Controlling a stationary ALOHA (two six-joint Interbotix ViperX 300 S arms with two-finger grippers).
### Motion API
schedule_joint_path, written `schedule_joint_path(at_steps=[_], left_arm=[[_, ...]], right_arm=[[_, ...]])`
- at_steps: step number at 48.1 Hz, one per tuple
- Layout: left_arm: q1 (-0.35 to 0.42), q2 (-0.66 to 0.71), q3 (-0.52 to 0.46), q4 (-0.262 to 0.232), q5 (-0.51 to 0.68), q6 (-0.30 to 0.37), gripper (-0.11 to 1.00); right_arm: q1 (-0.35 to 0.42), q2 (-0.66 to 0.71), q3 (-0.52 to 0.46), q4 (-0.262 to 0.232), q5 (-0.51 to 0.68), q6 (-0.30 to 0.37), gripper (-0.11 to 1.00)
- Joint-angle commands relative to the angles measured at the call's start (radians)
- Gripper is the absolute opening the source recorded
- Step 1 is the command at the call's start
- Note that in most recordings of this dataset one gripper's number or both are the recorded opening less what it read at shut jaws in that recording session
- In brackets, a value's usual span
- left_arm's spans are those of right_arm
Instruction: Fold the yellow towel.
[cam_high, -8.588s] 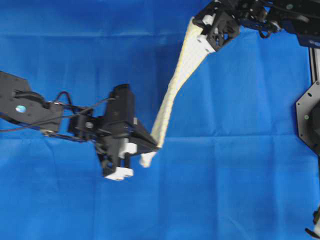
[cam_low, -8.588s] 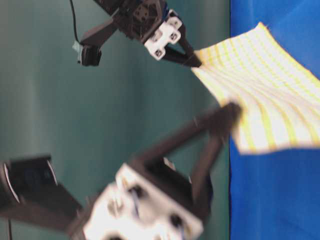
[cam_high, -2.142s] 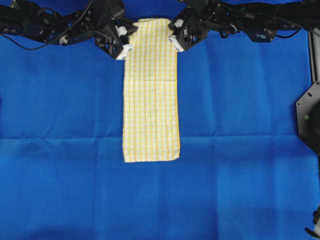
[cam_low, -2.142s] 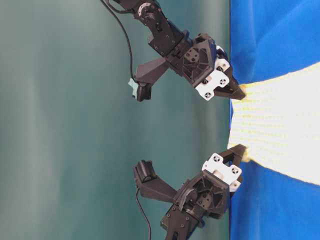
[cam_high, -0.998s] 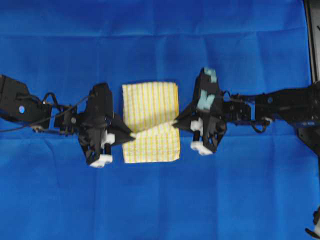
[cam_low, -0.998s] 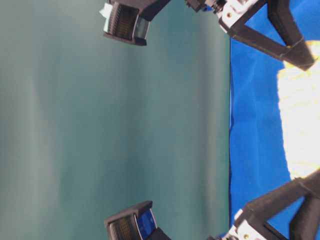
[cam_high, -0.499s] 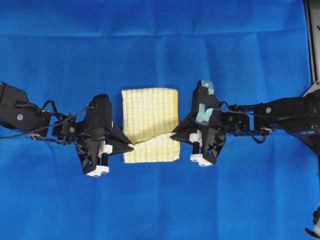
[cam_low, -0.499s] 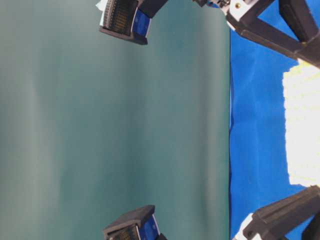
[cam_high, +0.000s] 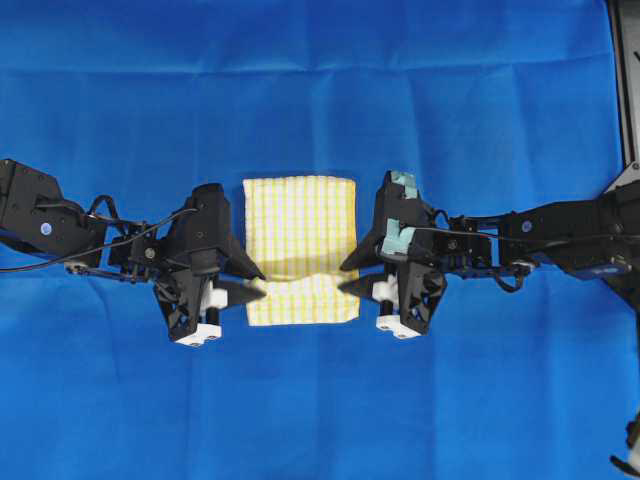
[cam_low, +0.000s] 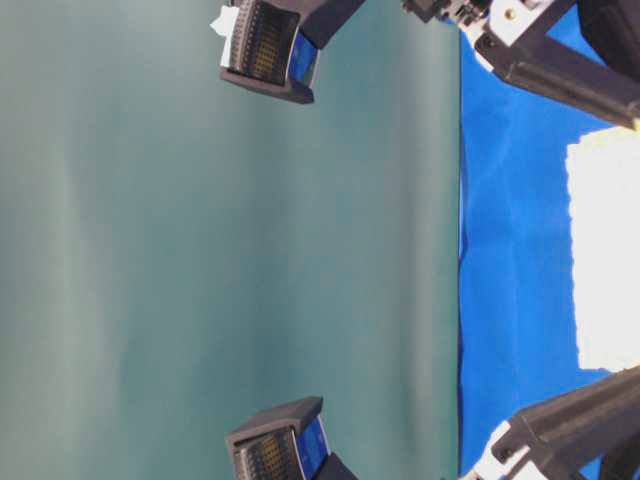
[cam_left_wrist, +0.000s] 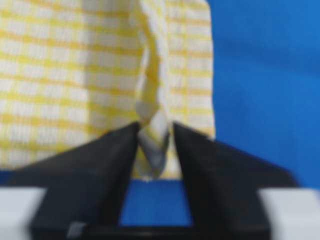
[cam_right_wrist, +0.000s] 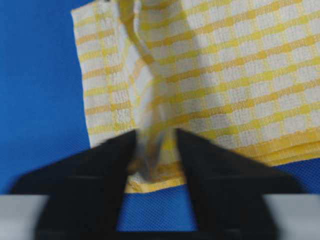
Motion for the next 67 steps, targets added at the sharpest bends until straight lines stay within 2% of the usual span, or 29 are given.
schedule_joint_path(at_steps=[1,5,7,8,19,27,39,44,55,67], left_arm=[[0.000,-0.035,-0.018,-0.002,0.015,-0.002,0.41],[0.000,-0.081,-0.018,-0.002,0.067,0.005,0.66],[0.000,-0.109,-0.017,0.000,0.100,0.005,0.76],[0.000,-0.123,-0.017,0.000,0.115,0.006,0.78],[-0.009,-0.288,0.017,0.002,0.225,0.005,0.62],[-0.023,-0.407,0.094,0.002,0.216,0.005,0.62],[-0.049,-0.552,0.215,0.005,0.115,0.006,0.62],[-0.058,-0.615,0.259,0.005,0.106,0.015,0.61],[-0.058,-0.761,0.354,0.005,0.095,0.020,0.60],[-0.044,-0.936,0.471,0.005,0.095,0.043,0.59]], right_arm=[[0.002,-0.025,-0.023,-0.003,0.008,-0.005,0.57],[0.003,-0.061,-0.018,-0.020,0.021,-0.008,0.76],[0.005,-0.094,-0.014,-0.038,0.029,-0.008,0.79],[0.005,-0.107,-0.012,-0.046,0.032,-0.008,0.79],[0.005,-0.293,0.037,-0.124,0.094,-0.009,0.74],[0.005,-0.477,0.117,-0.186,0.152,-0.009,0.74],[0.005,-0.776,0.238,-0.216,0.235,-0.008,0.74],[0.005,-0.888,0.268,-0.252,0.290,-0.008,0.74],[0.005,-1.057,0.342,-0.299,0.351,-0.008,0.74],[-0.011,-1.181,0.477,-0.304,0.316,-0.006,0.74]])
